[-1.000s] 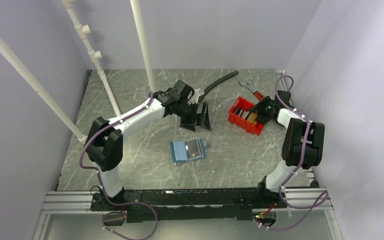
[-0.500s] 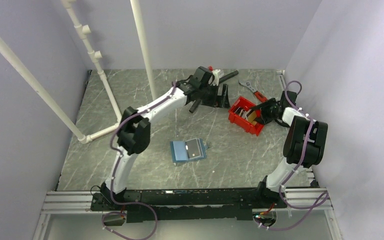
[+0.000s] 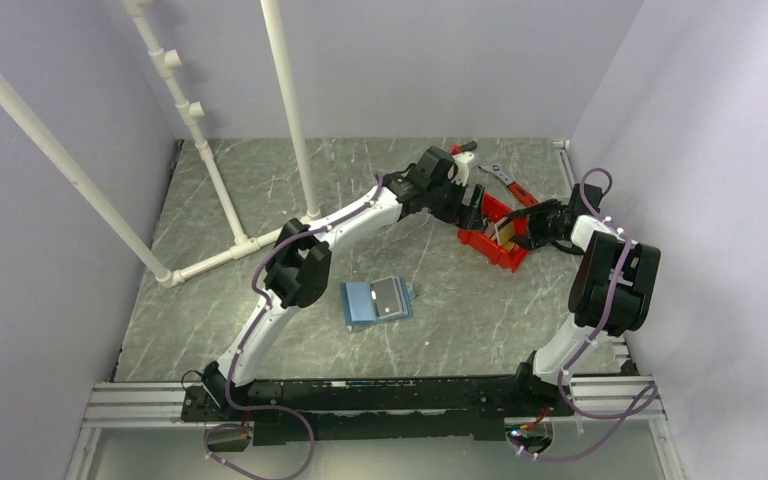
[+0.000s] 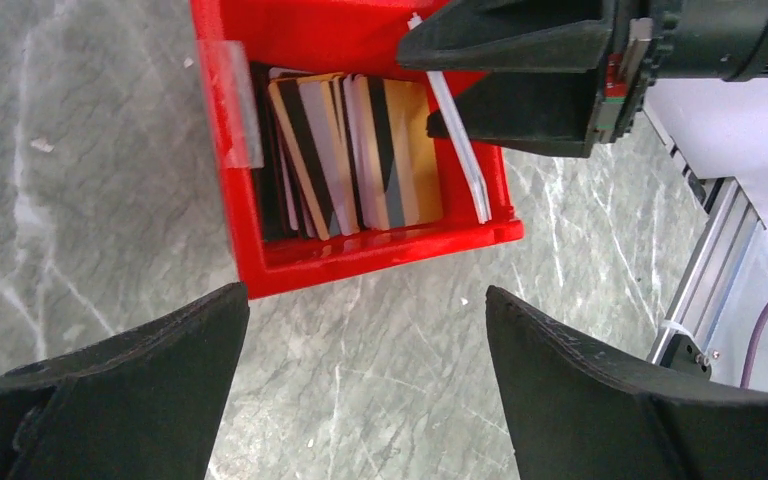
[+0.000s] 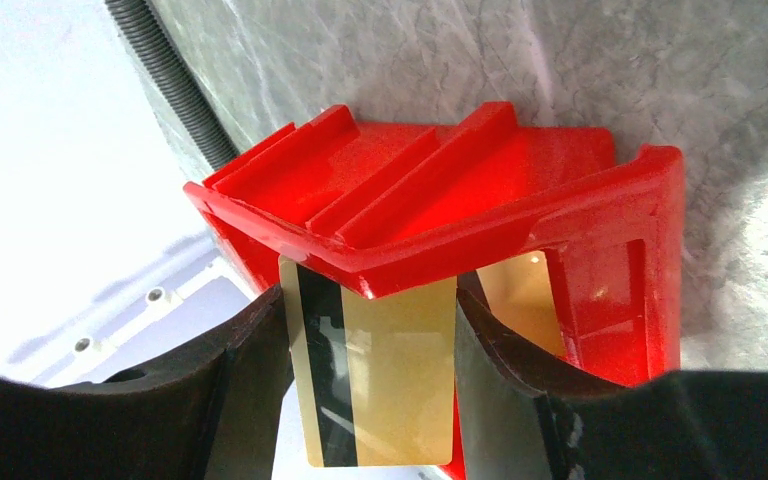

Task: Put the credit cards into the card holder
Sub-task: Pick up the credit card from the storage box.

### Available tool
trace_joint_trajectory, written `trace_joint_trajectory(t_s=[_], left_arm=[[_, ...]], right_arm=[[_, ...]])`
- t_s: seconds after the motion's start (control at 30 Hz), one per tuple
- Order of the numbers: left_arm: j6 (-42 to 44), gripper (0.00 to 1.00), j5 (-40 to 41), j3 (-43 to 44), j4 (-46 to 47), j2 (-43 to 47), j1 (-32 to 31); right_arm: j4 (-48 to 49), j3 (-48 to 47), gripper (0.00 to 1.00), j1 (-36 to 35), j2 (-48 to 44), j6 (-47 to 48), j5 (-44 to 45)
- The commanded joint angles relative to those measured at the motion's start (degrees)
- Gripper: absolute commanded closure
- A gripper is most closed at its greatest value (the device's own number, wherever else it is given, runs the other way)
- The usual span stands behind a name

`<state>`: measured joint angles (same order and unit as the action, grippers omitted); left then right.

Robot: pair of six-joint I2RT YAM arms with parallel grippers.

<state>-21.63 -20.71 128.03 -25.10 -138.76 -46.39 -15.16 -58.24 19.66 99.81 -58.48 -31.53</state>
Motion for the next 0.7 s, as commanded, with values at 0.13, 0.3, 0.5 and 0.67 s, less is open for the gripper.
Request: trace_joint_trajectory(t_s=[0.13,0.3,0.5,0.67], left_arm=[[1.0,0.03,-4.2,4.7,10.1,-1.6,-1.1],[-1.4,0.12,-5.7,10.0,11.4,-6.0,-1.1],[-2.5,0.22,-6.9,11.1,13.0,-8.6,-1.1],[-3.5,0.34,-9.4,13.3,12.9,-11.1,-0.8]], right_arm=[[4.2,-3.2,1.00,0.0,-0.7,-3.7,-2.1],[2.6,-5.0,1.00,-0.2,-2.3,-1.3,-0.1],[1.8,-6.6,1.00,-1.2,-4.0,5.4,2.8],[1.4,-7.5,1.00,-2.9,-5.3,10.3,4.4]])
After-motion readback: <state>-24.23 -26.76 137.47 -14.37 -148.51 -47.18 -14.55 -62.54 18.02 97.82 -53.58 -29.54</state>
